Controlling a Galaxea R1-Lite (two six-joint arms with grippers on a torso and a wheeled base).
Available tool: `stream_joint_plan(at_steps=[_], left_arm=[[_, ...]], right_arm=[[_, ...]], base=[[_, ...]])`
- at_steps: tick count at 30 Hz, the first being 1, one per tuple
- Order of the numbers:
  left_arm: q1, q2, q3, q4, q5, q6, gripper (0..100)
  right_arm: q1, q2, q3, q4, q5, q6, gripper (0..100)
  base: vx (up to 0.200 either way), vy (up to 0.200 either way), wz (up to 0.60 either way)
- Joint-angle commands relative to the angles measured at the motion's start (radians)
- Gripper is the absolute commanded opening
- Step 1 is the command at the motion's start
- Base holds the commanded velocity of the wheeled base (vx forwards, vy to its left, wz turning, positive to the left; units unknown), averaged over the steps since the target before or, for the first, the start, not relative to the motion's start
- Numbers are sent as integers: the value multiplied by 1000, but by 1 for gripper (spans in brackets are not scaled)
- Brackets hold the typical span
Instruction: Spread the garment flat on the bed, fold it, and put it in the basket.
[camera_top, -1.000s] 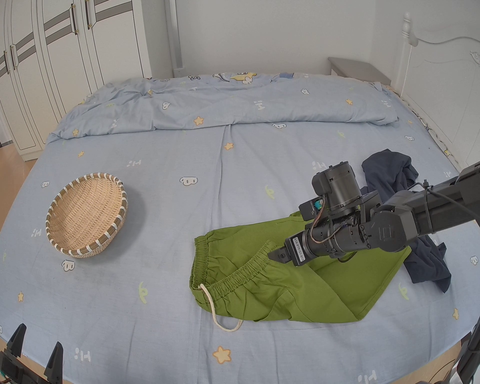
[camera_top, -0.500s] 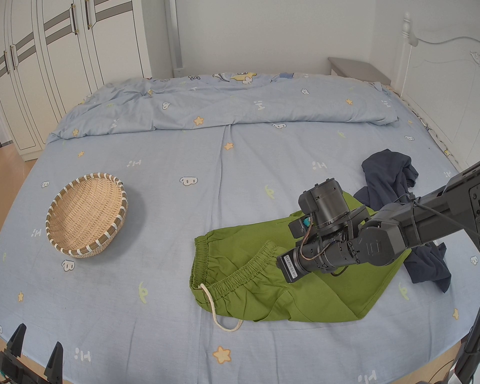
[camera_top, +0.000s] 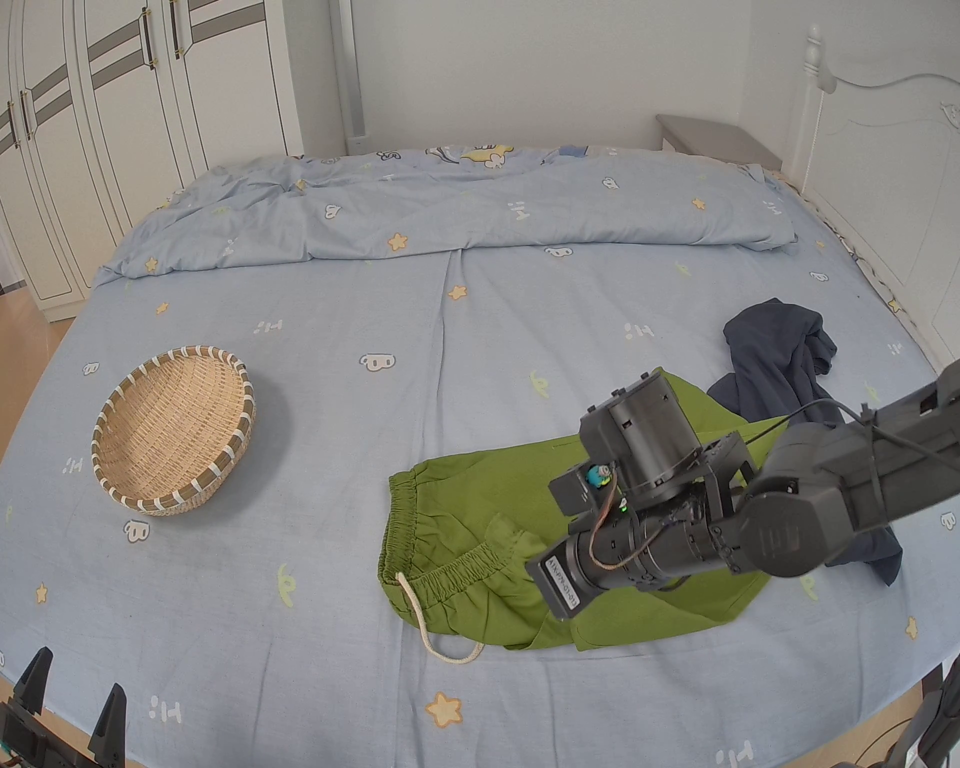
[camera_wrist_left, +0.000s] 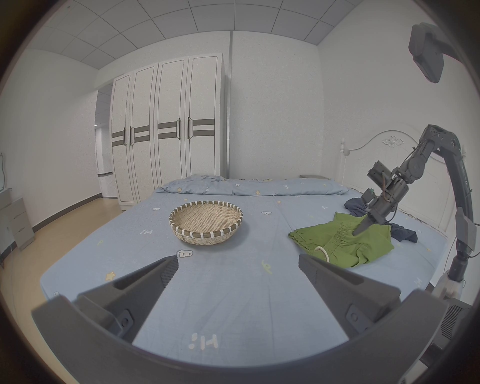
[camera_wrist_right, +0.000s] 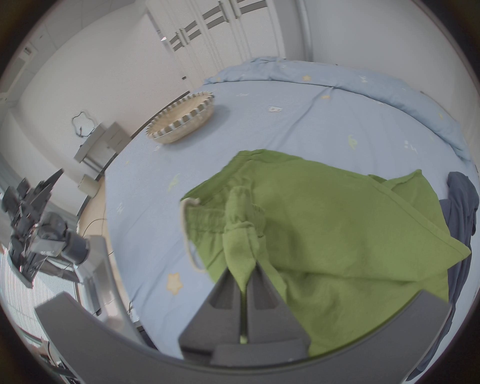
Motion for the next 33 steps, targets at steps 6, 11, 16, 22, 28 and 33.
stream_joint_plan(at_steps=[6,11,16,22,28,33], left_arm=[[0,-18,18,0,0,1,100],[0,-18,18,0,0,1,100],[0,-18,18,-1,0,1,100],[0,-18,18,-1,0,-1,100],[0,-18,18,0,0,-1,100],[0,-18,18,-1,0,1,100]], right_arm=[[145,-81,119,31,40,3,0],[205,-62,153,31,64,3,0],[268,-28,141,29,83,6,0],[299,31,84,29,80,29,0],[331,31,76,37,80,32,0],[341,25,79,46,80,52,0]], base=[[0,0,0],[0,0,0],[0,0,0],[0,0,0],[0,0,0],[0,0,0]])
